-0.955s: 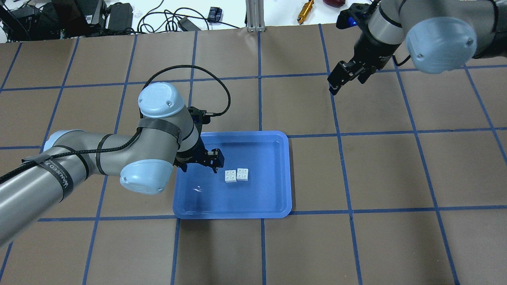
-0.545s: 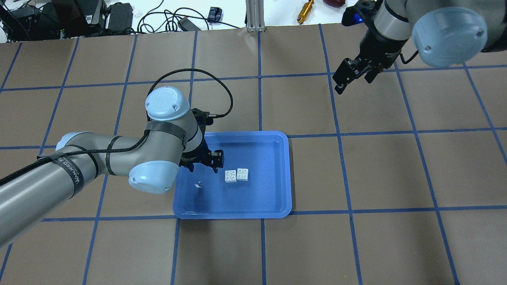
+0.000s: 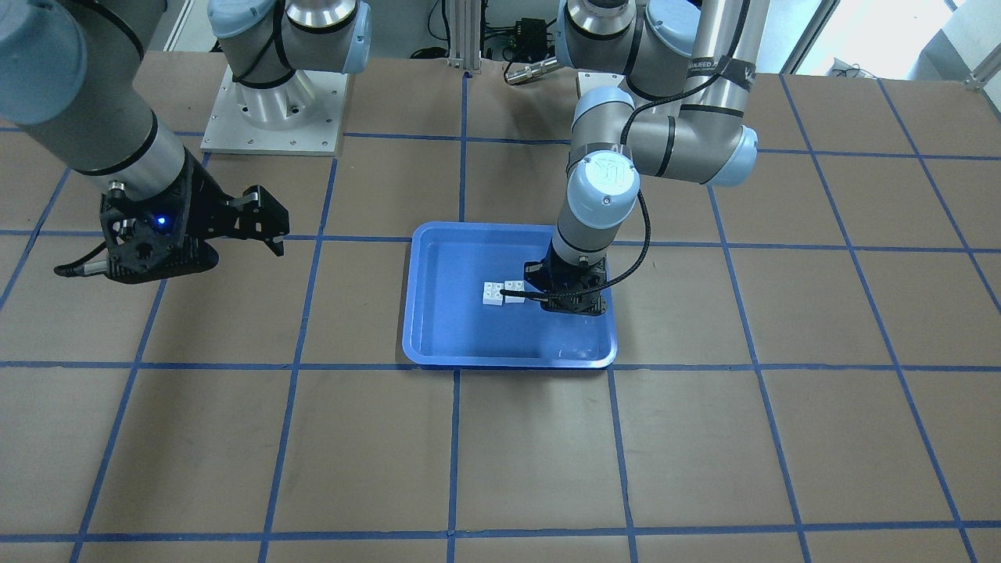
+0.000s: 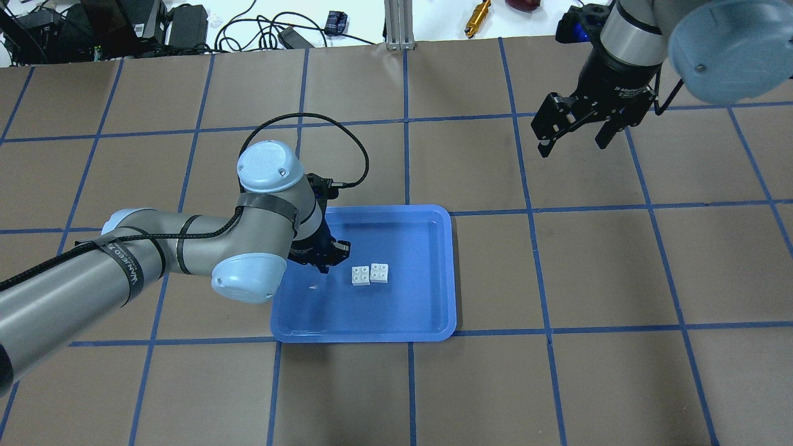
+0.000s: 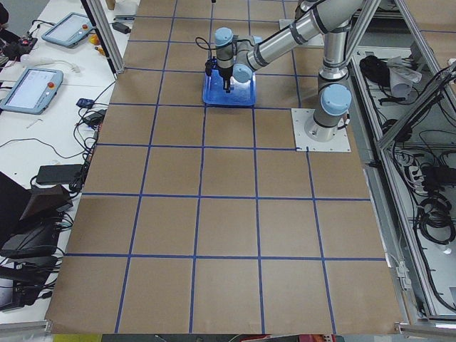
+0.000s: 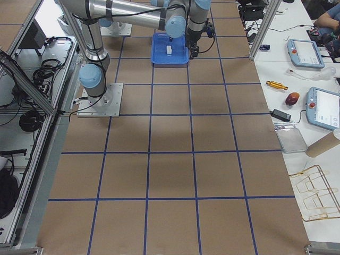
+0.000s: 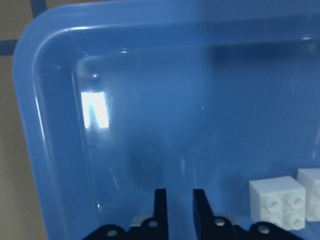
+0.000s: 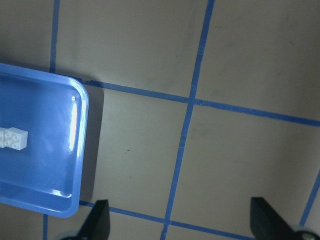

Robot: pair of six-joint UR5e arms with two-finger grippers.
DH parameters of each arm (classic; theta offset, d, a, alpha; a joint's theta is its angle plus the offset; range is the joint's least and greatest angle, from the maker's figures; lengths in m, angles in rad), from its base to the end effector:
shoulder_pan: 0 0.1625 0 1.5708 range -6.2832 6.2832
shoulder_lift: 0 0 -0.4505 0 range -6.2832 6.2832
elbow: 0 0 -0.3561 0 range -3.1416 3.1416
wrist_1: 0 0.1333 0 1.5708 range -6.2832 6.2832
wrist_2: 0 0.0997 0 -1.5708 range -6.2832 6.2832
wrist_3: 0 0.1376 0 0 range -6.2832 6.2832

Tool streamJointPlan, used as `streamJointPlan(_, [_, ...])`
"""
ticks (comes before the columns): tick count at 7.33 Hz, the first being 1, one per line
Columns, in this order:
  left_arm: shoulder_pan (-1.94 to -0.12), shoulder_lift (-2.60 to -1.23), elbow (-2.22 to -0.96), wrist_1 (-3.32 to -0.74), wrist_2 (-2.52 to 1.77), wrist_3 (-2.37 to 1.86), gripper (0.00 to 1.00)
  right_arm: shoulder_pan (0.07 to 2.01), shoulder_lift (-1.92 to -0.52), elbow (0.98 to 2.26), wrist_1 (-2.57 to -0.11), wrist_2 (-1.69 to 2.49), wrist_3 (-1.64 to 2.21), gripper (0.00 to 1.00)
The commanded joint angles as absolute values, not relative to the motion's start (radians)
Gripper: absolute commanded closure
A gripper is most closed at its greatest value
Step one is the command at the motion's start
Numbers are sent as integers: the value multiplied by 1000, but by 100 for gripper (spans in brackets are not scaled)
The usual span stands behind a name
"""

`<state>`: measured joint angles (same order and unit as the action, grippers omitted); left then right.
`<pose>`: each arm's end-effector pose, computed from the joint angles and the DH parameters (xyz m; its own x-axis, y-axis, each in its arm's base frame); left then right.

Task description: Assemble white blocks and place on blue tray

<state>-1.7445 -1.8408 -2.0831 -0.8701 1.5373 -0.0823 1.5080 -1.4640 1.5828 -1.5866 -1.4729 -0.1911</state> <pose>-0.2155 -0.4301 0.2005 -0.9957 0.0888 0.0266 0.0907 0.9923 0.0840 0.1159 -0.4950 0.4218 -0.9864 -0.1174 -0.1150 -0.1272 0.9884 0.0825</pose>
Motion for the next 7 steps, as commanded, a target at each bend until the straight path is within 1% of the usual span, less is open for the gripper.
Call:
streamJointPlan(1, [-1782, -1844, -2080, -865, 1539, -129, 100, 1509, -1535, 1600, -1507, -1491, -31, 0])
streamJointPlan(4, [-1790, -1847, -2082, -865, 1496, -136, 100, 1508, -1574, 1605, -1474, -1632, -25, 0])
streamJointPlan(7, [-1790, -1845, -2080, -865, 1456, -150, 100, 1512, -1603, 1602, -1482, -1620, 8, 0])
